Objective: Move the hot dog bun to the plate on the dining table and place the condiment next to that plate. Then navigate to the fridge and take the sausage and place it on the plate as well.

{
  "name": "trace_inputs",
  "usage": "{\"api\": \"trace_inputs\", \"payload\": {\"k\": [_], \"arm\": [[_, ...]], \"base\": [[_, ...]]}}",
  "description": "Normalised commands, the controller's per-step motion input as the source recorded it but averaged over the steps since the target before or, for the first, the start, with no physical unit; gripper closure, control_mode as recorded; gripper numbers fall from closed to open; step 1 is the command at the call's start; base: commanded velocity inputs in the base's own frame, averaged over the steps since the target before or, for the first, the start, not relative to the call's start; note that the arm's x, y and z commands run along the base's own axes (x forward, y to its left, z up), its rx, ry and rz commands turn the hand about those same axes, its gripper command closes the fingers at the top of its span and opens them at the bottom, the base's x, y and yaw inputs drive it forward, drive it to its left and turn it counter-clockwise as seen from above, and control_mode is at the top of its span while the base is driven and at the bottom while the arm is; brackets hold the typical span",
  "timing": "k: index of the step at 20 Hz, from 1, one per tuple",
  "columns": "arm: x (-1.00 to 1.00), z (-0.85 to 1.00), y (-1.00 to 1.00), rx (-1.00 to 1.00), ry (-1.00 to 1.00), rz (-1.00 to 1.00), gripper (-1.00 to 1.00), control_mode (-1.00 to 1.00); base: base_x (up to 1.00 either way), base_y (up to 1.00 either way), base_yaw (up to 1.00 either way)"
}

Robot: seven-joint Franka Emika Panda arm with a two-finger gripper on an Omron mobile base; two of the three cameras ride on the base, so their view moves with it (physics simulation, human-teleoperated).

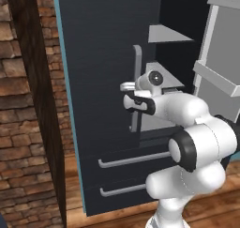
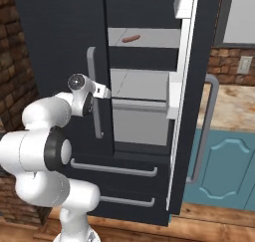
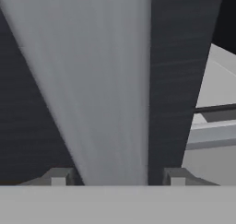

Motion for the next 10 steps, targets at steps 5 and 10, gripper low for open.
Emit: {"api": "trace_inputs", "payload": {"k": [5, 10], "arm": [[-0.82, 0.04, 0.66, 0.00, -0.03, 0.03, 1.00, -1.00], [-1.00, 0.24, 0.54, 0.00, -0.07, 0.03, 1.00, -1.00]], "base": [[0.00, 0.00, 0.00], [0.00, 0.00, 0.00]]}}
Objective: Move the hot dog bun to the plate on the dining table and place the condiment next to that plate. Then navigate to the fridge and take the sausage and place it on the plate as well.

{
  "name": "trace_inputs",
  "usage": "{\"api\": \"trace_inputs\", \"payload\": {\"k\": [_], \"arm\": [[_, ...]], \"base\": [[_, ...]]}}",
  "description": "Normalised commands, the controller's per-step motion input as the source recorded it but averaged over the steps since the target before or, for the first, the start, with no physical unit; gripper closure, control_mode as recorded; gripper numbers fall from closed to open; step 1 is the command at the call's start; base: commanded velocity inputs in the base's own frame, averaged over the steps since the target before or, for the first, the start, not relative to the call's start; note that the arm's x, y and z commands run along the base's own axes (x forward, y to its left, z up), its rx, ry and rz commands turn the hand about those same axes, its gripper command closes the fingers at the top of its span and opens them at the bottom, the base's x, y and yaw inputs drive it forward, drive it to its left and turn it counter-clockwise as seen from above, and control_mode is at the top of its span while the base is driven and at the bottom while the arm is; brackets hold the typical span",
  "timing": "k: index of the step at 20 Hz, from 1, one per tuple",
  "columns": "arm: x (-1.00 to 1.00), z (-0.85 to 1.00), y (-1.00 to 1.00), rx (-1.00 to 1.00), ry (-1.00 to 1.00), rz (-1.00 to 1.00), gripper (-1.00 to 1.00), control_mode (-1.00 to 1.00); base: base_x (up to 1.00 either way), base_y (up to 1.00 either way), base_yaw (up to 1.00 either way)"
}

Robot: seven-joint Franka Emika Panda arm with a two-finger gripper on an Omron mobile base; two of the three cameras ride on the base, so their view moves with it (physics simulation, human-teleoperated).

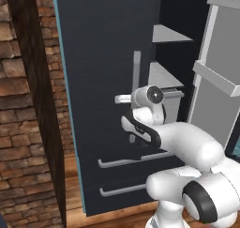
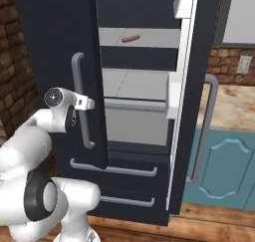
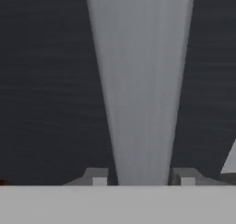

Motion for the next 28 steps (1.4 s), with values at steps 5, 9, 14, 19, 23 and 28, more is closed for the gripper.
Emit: {"api": "trace_inputs", "payload": {"k": [5, 9, 14, 19, 23, 28], "arm": [[-1.00, 0.37, 0.59, 0.00, -0.04, 0.11, 1.00, -1.00], [-1.00, 0.38, 0.88, 0.00, 0.00, 0.17, 1.00, -1.00], [-1.00, 0.33, 0.95, -0.01, 0.00, 0.20, -1.00, -1.00], [-1.00, 0.73, 0.03, 0.00, -0.11, 0.09, -1.00, -1.00], [-1.00, 0.83, -0.34, 0.00, -0.14, 0.00, -1.00, -1.00], [-0.96, 0.56, -0.83, 0.01, -0.06, 0.00, -1.00, -1.00]], "base": [[0.00, 0.00, 0.00], [0.00, 0.00, 0.00], [0.00, 0.00, 0.00], [0.00, 0.00, 0.00], [0.00, 0.00, 0.00], [0.00, 0.00, 0.00]]}}
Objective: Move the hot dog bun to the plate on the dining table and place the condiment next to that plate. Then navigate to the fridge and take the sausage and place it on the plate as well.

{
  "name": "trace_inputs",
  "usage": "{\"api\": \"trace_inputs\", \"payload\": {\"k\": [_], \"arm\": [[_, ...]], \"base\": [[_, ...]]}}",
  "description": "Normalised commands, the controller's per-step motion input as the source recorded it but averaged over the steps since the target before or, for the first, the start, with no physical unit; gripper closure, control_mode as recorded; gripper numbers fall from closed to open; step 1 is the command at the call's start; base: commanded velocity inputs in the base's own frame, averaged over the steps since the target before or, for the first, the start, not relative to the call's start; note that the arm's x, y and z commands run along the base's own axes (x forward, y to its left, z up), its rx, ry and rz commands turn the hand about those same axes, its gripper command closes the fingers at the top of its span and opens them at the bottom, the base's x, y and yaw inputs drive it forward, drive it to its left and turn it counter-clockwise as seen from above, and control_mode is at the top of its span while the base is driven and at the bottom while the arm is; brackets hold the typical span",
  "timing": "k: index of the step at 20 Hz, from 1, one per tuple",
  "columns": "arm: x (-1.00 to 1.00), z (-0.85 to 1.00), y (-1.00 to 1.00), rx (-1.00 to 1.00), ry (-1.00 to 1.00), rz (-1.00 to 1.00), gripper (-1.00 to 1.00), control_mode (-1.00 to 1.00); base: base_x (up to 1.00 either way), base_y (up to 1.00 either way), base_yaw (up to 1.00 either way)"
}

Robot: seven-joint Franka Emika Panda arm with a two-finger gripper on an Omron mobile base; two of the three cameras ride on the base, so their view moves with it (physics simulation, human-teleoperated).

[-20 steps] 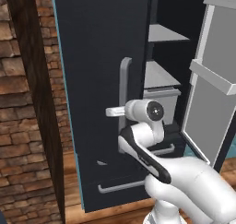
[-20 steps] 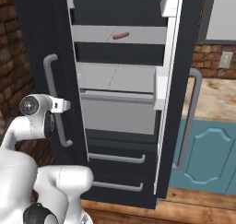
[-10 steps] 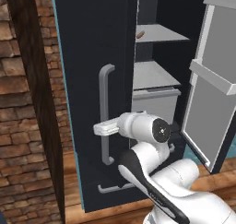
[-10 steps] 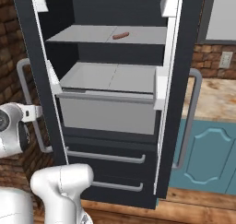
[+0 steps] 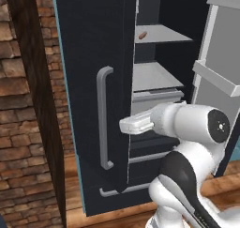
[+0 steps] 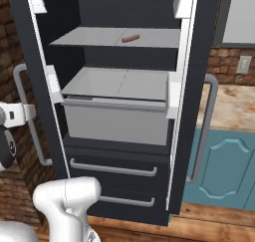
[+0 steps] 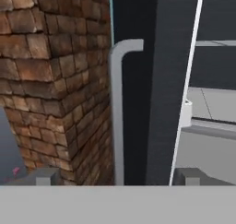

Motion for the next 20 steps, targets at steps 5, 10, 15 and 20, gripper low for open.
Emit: {"api": "trace_inputs", "payload": {"k": [5, 10, 15, 20], "arm": [[-0.54, 0.23, -1.00, 0.03, 0.03, -0.01, -1.00, -1.00], [0.47, -0.05, -1.00, 0.05, 0.11, -0.10, -1.00, -1.00], [0.72, -0.29, -0.56, 0.24, 0.08, -0.05, -1.00, -1.00], [0.94, -0.35, 0.00, 0.38, 0.18, -0.01, -1.00, -1.00]], "base": [[0.00, 0.00, 0.00], [0.00, 0.00, 0.00], [0.00, 0.00, 0.00], [0.00, 0.00, 0.00]]}}
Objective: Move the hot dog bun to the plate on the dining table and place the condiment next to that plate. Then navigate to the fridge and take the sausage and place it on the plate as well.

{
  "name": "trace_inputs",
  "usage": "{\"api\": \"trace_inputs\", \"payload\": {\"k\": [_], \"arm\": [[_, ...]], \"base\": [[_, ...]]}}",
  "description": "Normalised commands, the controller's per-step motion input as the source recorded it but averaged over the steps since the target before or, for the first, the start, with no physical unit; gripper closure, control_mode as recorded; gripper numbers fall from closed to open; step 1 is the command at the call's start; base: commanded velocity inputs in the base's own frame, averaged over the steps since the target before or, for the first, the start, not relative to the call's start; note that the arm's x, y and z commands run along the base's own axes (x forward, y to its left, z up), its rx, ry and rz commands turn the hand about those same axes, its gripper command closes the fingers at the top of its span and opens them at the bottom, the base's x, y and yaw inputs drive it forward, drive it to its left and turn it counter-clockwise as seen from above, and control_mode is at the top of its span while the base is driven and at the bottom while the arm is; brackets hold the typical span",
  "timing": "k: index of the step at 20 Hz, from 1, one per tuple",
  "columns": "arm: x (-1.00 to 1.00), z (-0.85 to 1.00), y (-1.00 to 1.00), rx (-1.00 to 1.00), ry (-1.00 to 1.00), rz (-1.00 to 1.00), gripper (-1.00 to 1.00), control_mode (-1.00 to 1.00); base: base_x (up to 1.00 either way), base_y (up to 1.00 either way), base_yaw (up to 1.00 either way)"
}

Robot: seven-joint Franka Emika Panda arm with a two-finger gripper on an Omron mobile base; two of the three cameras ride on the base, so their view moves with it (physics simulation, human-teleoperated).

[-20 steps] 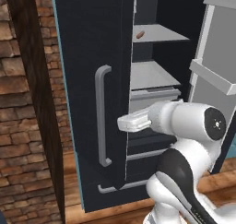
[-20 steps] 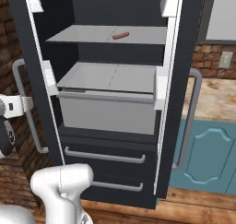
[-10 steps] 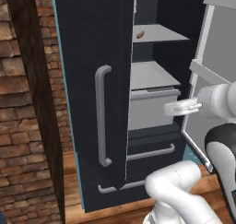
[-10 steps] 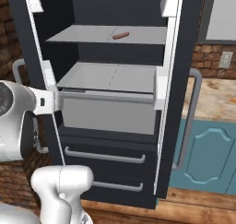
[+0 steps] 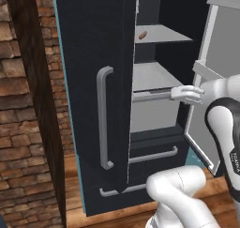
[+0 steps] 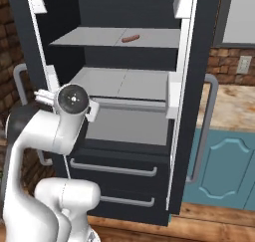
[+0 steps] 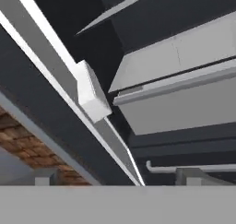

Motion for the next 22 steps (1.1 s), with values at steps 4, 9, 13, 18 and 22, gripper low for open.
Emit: {"api": "trace_inputs", "payload": {"k": [4, 9, 13, 18, 22], "arm": [[1.00, -0.16, 0.11, 0.38, 0.35, 0.00, -1.00, -1.00], [0.98, -0.08, 0.73, 0.21, 0.31, -0.03, -1.00, -1.00], [0.92, -0.35, 0.60, 0.06, 0.25, -0.05, -1.00, -1.00], [0.43, -0.45, 0.21, 0.00, 0.09, -0.05, -1.00, -1.00], [-0.31, -0.36, 0.54, 0.00, 0.03, -0.02, -1.00, -1.00]], "base": [[0.00, 0.00, 0.00], [0.00, 0.00, 0.00], [0.00, 0.00, 0.00], [0.00, 0.00, 0.00], [0.00, 0.00, 0.00]]}}
